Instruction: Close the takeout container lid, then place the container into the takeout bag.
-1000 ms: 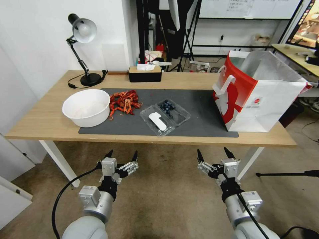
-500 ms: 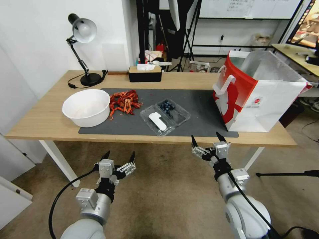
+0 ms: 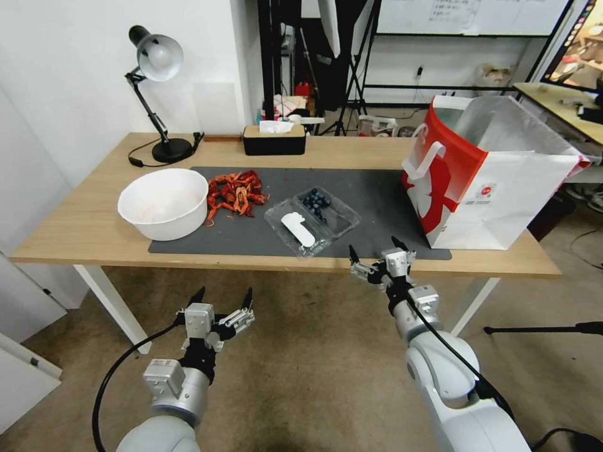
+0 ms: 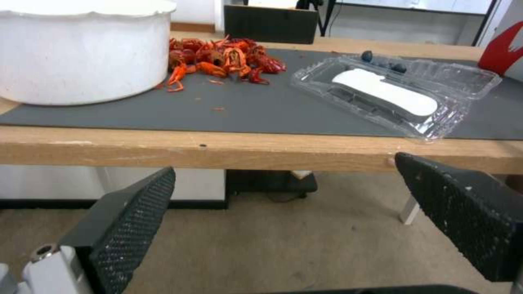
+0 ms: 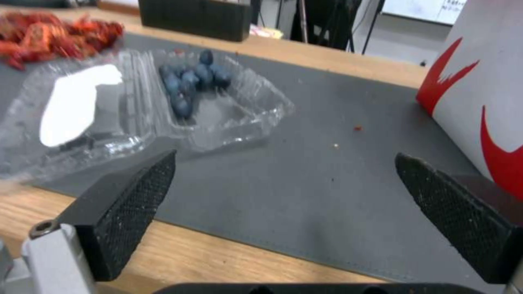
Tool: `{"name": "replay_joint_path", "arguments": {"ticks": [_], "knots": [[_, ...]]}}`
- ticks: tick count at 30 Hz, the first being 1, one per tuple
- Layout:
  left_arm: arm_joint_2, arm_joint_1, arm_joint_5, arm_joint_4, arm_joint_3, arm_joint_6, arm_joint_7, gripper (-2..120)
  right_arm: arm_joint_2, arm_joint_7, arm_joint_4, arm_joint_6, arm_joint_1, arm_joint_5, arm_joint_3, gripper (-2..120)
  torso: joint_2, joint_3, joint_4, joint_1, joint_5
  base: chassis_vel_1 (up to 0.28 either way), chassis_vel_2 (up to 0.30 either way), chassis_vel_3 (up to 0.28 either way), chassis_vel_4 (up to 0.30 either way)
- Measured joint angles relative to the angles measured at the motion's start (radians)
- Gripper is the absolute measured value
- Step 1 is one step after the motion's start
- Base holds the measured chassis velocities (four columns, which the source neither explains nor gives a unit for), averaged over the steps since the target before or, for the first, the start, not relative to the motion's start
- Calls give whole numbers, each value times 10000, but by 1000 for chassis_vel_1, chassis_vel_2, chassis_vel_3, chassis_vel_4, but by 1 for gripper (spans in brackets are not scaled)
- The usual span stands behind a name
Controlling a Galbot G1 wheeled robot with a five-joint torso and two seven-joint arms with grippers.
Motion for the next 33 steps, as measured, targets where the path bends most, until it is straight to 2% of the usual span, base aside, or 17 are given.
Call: {"name": "replay_joint_path", "arguments": {"ticks": [18,33], "knots": [[-50,-29,-46,76,-127,-190,18,100,-33,846,-475,-1815,1264,-384,-1035,100,0,0,0,0,0,0,0,0,0],[-40,-40,-100,191,-125,-403,20,100,227,1156,-650,-2203,1555,-641,-1368,100,0,0,0,-1,0,0,0,0,0]]}}
